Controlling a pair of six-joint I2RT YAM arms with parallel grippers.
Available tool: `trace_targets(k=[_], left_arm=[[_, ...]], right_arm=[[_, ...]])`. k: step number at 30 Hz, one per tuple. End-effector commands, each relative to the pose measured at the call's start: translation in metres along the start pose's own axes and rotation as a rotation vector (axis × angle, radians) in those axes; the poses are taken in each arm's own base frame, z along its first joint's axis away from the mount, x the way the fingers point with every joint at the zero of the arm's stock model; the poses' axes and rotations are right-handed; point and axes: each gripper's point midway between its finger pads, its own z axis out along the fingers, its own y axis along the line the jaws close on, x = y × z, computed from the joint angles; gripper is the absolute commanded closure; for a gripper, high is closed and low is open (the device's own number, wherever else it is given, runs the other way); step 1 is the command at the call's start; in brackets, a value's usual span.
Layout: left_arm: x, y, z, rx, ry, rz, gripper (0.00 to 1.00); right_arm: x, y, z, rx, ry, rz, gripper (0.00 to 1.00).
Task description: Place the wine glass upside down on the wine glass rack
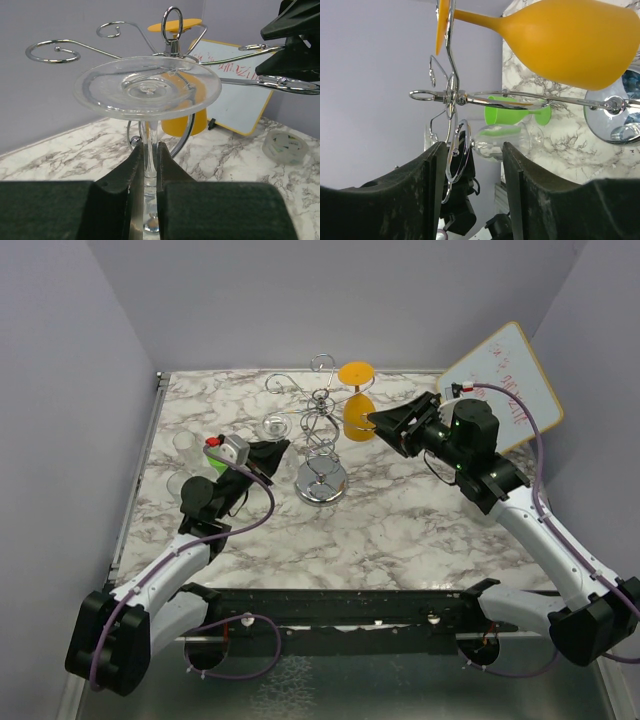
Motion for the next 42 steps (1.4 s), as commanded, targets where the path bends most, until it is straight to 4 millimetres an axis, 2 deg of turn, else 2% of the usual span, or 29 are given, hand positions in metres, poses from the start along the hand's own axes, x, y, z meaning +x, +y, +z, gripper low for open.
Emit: trace_targets(k=[1,6,9,15,18,22,23,30,36,37,39,42], left_arm=[[-0.005,-0.006,-0.001,0.037,-0.019,-0.003,0.85],[0.004,-0.002,0.000,0.012,0.033,-0.034,0.67],[0.001,0.002,-0.004,-0.029,0.027,-0.045,0.55],[-0.008,0.013,-0.020,-0.155,-0.004,-0.148,0.21],[-0.017,0.006,-0.028,-0.154,0.006,-0.179,0.16],[-0.016,0.024,-0.043,-0.311,0.055,-0.244,0.06],[-0.012,0.026,-0.048,-0.341,0.082,-0.255,0.06],[-0.023,0.031,-0.072,-0.469,0.137,-0.327,0.04],[-0.017,0.040,-0.114,-0.705,0.333,-0.398,0.05],[-0.026,0.040,-0.117,-0.723,0.353,-0.394,0.05],[-0.030,0.041,-0.129,-0.776,0.416,-0.387,0.10],[-0.035,0.044,-0.141,-0.843,0.503,-0.364,0.22]], right_arm=[[0.002,0.006,-0.006,-0.014,0.009,-0.021,0.43],[-0.001,0.015,-0.012,-0.038,-0.001,-0.032,0.36],[-0.001,0.018,-0.017,-0.040,-0.004,-0.043,0.35],[-0.004,0.023,-0.031,-0.042,-0.028,-0.065,0.32],[-0.005,0.025,-0.039,-0.042,-0.040,-0.083,0.30],[-0.001,0.022,-0.048,-0.067,-0.043,-0.072,0.31],[0.001,0.021,-0.050,-0.075,-0.041,-0.063,0.31],[-0.003,0.027,-0.077,-0.101,-0.094,-0.104,0.30],[-0.004,0.017,-0.096,-0.071,-0.135,-0.125,0.30],[-0.003,0.015,-0.099,-0.067,-0.138,-0.124,0.30],[-0.002,0.010,-0.104,-0.055,-0.143,-0.124,0.30],[-0.001,0.004,-0.111,-0.032,-0.149,-0.124,0.31]])
